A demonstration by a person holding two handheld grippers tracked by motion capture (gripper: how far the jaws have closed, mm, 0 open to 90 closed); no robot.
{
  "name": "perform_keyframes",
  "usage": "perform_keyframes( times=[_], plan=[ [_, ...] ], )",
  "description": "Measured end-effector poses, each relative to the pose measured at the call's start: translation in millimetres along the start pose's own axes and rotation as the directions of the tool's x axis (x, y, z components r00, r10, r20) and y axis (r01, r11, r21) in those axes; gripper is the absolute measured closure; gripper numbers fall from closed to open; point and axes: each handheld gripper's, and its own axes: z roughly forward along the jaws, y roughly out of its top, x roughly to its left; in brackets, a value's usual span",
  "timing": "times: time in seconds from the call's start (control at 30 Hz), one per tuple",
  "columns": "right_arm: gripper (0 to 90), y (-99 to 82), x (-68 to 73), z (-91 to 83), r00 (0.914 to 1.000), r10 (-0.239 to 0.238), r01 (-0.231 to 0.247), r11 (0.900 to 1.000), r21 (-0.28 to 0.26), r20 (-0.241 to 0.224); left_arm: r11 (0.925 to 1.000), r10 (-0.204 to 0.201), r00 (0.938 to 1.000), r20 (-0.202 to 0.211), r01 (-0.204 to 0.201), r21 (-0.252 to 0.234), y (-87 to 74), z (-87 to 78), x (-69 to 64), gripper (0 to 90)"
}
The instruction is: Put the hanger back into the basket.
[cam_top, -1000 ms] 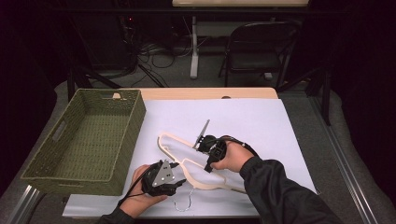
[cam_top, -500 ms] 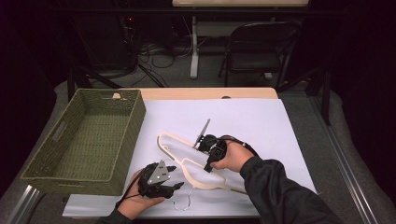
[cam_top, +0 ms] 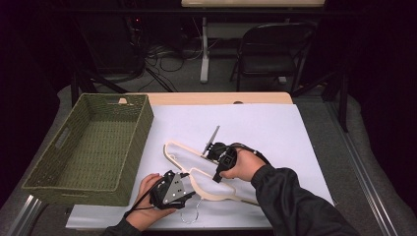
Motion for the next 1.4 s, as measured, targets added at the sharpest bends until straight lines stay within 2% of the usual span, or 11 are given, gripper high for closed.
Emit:
perform_keyframes(
  times=[0.1,0.33,0.37,0.57,0.63,0.87,1.03,1.13,1.17,1.27,1.4],
  plan=[
    [85.6,0.4,-0.1,3.1,1.0,0.0,0.0,0.9999,-0.016,0.0,0.9998,0.02,0.9998,0.001,-0.02,0.006,1.0,0.8,0.7,39.7],
    [85.4,5.8,-1.2,12.0,0.9998,-0.017,0.017,0.9987,0.047,0.012,0.9983,0.042,0.998,0.047,-0.044,0.038,0.6,5.3,-0.6,41.9],
    [85.4,5.8,-1.3,15.7,0.9996,-0.024,0.023,0.9994,0.026,0.016,0.9985,0.039,0.9981,0.048,-0.041,0.035,0.2,6.4,-1.4,41.9],
    [85.3,12.3,2.8,24.8,0.9986,-0.051,0.051,0.9974,0.052,0.009,0.9986,0.036,0.9974,0.062,-0.038,0.035,-0.8,7.5,0.2,43.1],
    [85.3,13.4,4.2,28.5,0.9985,-0.055,0.055,0.9981,0.027,-0.003,0.9986,0.037,0.9971,0.067,-0.039,0.036,-0.9,7.9,0.7,45.6],
    [85.1,15.1,5.7,28.7,0.9981,-0.06,0.059,0.9969,0.051,0.014,0.9989,0.026,0.9961,0.084,-0.029,0.036,-1.2,9.2,3.3,47.2],
    [81.4,12.9,7.1,29.4,0.9981,-0.058,0.057,0.9982,0.016,0.024,0.9996,0.013,0.9958,0.091,-0.015,0.024,-1.1,8.6,5.4,47.9],
    [74.0,7.7,10.9,21.7,0.9971,-0.056,0.058,0.9976,-0.038,0.051,0.9997,0.011,0.9956,0.093,-0.013,0.021,-0.4,8.6,6.4,48.1],
    [72.6,4.7,12.7,14.8,0.995,-0.065,0.067,0.9973,-0.03,0.077,0.9998,0.006,0.9956,0.094,-0.008,0.021,-0.2,8.6,6.5,48.1],
    [68.0,-11.6,17.9,-1.3,0.9875,-0.094,0.11,0.9859,-0.126,0.126,0.9998,0.003,0.9953,0.097,-0.005,0.019,0.2,8.5,7.2,48.3],
    [65.4,-34.1,32.5,-15.6,0.9845,-0.118,0.139,0.9764,-0.165,0.129,0.9998,-0.001,0.9944,0.105,-0.002,0.021,1.1,7.9,9.3,48.4]
  ],
)
